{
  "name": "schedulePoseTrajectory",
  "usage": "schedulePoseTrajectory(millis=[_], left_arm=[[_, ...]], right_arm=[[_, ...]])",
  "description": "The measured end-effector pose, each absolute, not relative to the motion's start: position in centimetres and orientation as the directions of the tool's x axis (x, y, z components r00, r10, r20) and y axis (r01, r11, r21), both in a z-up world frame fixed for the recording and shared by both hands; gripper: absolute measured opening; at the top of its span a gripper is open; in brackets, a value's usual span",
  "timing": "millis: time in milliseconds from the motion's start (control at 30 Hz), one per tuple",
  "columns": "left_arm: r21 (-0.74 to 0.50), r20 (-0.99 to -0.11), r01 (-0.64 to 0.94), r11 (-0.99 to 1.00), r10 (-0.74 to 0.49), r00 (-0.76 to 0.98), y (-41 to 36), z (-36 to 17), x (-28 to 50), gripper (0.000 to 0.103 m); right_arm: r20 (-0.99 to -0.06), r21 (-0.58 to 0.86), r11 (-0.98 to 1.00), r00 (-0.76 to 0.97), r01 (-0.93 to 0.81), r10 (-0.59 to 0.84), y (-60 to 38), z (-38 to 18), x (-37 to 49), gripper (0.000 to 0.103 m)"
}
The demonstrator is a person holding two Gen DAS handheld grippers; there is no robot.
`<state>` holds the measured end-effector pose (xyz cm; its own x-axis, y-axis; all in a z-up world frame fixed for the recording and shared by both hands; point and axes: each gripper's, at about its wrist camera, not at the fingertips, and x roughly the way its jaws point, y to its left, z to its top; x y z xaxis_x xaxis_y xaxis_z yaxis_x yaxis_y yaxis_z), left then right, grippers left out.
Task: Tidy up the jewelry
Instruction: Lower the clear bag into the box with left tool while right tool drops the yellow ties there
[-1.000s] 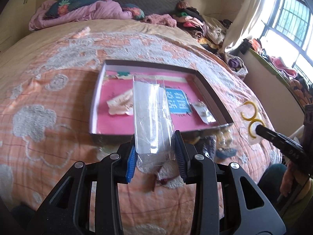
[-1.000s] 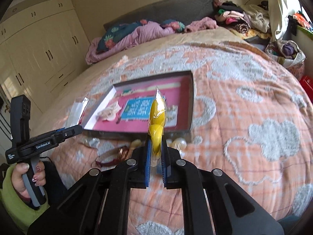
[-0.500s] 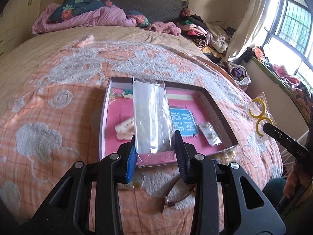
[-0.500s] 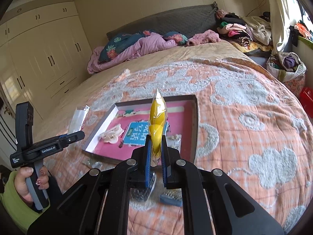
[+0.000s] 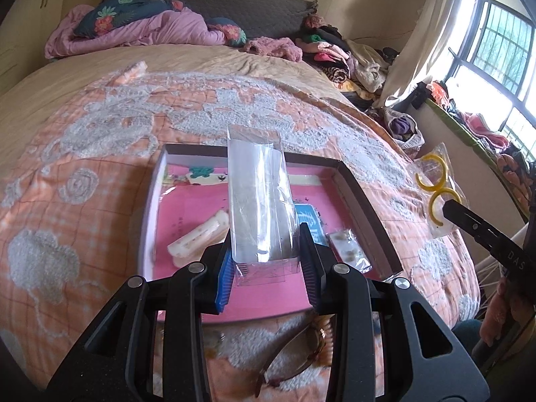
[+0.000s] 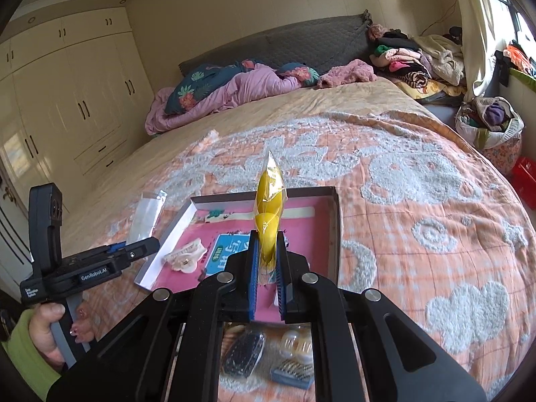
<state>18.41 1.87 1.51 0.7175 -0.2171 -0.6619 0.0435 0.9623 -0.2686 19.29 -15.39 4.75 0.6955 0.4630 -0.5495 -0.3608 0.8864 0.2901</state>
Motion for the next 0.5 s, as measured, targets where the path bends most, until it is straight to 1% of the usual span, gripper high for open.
schedulePoseTrajectory(millis=[500], left_arm=[[-0.281,-0.686,0.089,0.955,-0.265,0.677,-0.5,-1.1,21.0,0.027]], right_arm=[[-0.570,0.286,0.902,0.699,-0.324,0.432,-15.0,3.4,22.8,0.009]])
